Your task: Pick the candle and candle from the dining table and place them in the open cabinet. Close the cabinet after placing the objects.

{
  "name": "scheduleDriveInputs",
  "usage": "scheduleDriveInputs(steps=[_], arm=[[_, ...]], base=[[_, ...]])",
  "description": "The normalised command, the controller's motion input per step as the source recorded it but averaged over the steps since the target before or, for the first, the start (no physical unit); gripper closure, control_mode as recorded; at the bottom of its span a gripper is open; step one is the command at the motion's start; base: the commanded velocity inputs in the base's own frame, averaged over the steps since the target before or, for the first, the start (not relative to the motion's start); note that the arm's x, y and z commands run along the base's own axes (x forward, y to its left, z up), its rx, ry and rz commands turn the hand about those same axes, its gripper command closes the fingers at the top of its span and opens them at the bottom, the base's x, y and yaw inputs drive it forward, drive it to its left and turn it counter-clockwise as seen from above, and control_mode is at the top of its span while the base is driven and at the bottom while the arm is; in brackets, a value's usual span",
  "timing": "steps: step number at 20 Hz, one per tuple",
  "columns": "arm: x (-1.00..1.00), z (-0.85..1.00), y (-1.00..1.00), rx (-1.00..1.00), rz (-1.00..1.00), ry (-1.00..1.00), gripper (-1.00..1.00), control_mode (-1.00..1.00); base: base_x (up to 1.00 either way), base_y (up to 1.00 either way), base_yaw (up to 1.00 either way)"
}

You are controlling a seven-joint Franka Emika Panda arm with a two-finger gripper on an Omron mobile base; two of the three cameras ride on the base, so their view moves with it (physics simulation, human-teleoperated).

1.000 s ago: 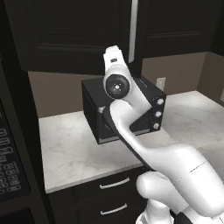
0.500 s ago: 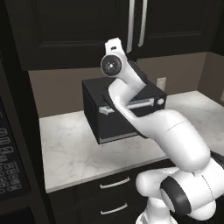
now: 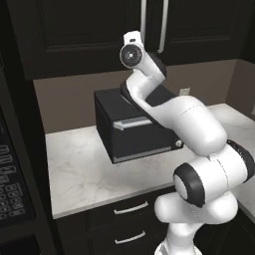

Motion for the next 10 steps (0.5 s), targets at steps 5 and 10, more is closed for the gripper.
scheduleDriveInputs(steps=[5, 10], arm=[[1.0, 0.0, -0.8, 0.06, 0.0, 0.07, -1.0, -1.0], [1.0, -0.05, -0.88, 0.05, 0.0, 0.06, -1.0, -1.0]], base=[[0.0, 0.0, 0.0], [0.0, 0.0, 0.0]])
